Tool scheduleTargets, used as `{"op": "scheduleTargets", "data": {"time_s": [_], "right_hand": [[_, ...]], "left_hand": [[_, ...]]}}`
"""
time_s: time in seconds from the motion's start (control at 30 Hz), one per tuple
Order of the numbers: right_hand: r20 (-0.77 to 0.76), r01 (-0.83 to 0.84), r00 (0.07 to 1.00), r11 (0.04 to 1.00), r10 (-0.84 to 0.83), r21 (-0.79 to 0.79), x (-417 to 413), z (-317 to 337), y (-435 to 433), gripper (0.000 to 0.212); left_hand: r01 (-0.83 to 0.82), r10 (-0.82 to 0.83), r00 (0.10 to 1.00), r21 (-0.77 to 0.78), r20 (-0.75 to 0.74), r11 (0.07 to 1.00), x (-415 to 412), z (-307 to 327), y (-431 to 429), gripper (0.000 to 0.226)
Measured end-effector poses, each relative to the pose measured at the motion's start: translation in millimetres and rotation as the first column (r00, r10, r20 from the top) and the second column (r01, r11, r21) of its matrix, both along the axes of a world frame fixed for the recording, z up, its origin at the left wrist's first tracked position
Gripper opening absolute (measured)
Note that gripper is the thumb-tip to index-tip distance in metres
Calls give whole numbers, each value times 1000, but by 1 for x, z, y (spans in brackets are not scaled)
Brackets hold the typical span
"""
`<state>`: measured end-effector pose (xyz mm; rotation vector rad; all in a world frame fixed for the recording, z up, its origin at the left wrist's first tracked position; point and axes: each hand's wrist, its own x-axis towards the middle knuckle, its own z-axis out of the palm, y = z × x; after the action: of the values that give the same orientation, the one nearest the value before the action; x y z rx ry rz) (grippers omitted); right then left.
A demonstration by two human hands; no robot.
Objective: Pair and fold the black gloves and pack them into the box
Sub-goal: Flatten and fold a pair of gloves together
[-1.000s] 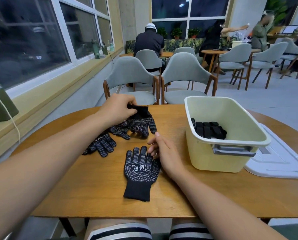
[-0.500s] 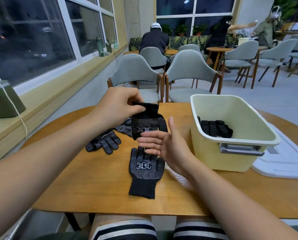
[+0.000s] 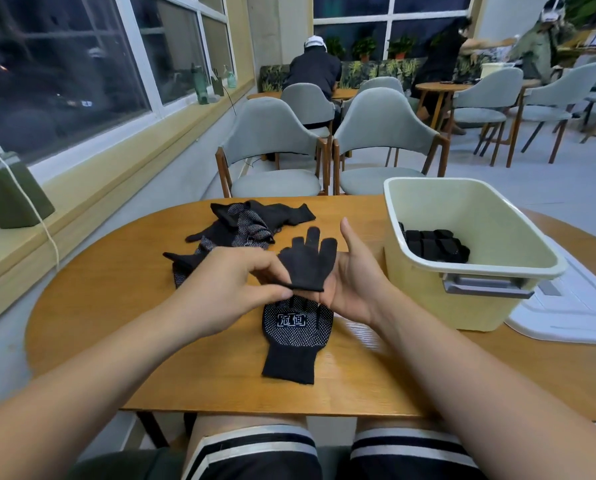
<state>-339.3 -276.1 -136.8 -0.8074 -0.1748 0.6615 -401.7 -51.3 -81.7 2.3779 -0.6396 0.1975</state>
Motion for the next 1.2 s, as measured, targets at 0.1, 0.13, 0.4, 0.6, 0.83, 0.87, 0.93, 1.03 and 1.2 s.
{"op": "scheduleTargets", "data": {"time_s": [0.1,0.13,0.4,0.6,0.83,0.87,0.93,1.03,1.2], "right_hand": [[-52,29,998,999,-31,-39,-1,-7,-1,104],[-69,43,997,997,-47,-62,-1,-9,-1,105],[-126,43,990,983,-67,-179,-4,-23,-4,104],[-120,95,985,972,-123,-215,-5,-20,-5,103],[40,275,959,885,-280,-376,0,-22,0,80],[106,336,941,848,-322,-409,1,-23,1,76],[249,430,902,778,-353,-457,0,-23,1,70],[438,512,847,685,-302,-517,-7,-19,-1,65],[665,627,731,535,-151,-567,-30,-20,-12,42]], "left_hand": [[8,-8,999,3,-34,1000,-10,-22,3,13],[5,-5,999,0,-48,1000,-14,-28,3,14],[-4,9,992,41,-122,999,-35,-64,-1,12],[-20,26,991,46,-135,999,-42,-73,-2,12],[2,1,983,17,-182,1000,-47,-80,-2,8],[0,2,981,10,-192,1000,-47,-81,-2,7],[-16,15,977,-1,-214,1000,-46,-80,-2,5],[-62,49,972,-50,-228,997,-40,-78,1,4],[-183,146,960,-139,-239,973,-19,-77,9,8]]}}
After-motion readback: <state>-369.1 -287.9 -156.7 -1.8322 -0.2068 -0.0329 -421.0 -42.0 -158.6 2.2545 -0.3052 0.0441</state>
